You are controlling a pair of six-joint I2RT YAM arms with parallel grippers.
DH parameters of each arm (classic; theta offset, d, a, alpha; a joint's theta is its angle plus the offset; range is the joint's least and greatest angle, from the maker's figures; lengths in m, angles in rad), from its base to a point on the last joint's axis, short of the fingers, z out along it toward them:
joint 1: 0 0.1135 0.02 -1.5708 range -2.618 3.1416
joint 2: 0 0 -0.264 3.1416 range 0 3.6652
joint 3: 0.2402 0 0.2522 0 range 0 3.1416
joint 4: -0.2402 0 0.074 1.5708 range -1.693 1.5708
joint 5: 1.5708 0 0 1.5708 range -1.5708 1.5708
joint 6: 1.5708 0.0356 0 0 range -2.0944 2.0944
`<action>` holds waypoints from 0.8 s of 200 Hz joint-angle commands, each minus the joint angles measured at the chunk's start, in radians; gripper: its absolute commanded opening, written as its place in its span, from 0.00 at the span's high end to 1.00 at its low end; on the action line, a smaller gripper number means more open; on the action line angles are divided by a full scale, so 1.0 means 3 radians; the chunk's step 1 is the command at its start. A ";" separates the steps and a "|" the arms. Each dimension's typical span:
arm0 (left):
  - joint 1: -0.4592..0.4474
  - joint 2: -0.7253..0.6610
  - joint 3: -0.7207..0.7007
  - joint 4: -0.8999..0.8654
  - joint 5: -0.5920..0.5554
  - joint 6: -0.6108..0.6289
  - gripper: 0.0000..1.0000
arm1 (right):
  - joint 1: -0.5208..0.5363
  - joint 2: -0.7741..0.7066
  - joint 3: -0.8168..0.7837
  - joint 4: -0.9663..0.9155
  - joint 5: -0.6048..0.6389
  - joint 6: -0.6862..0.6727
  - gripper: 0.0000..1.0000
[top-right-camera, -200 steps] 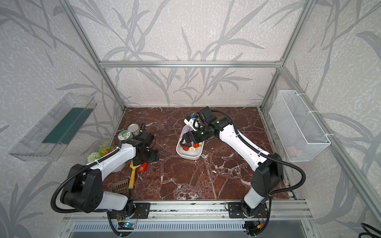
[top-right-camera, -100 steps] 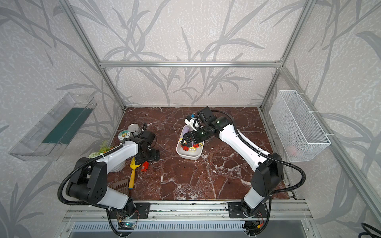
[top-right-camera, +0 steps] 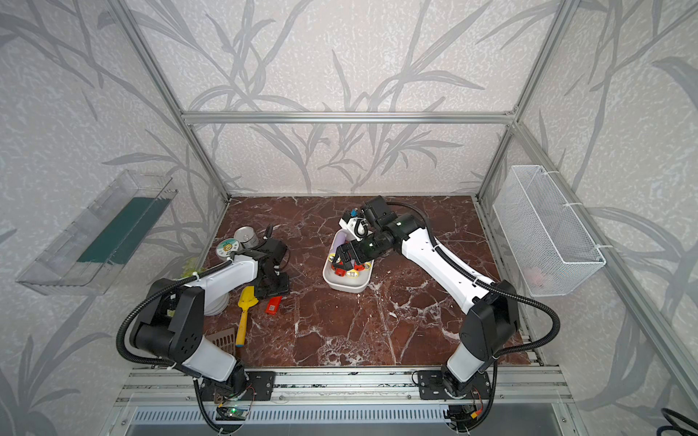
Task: Put the flashlights into the storage boxes
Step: Pick up the flashlight from the center of the board.
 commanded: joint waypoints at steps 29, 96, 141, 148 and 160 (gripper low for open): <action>0.0011 -0.0010 -0.0045 0.0015 0.0071 -0.0042 0.48 | 0.0009 -0.0128 -0.0038 -0.0090 0.0062 -0.0017 0.01; 0.0010 -0.0129 -0.0161 0.0052 0.0141 -0.0129 0.47 | 0.0009 -0.0226 -0.0149 -0.0061 0.0080 0.0044 0.01; -0.0001 -0.0115 -0.0193 0.0109 0.0179 -0.0150 0.58 | 0.0010 -0.0325 -0.0240 -0.0044 0.0108 0.0104 0.01; -0.0007 -0.0089 -0.0193 0.0118 0.0186 -0.0151 0.59 | 0.0010 -0.0340 -0.0256 -0.0044 0.0118 0.0106 0.01; -0.0011 -0.0040 -0.0182 0.0122 0.0200 -0.0145 0.59 | 0.0009 -0.0366 -0.0272 -0.0053 0.0141 0.0107 0.01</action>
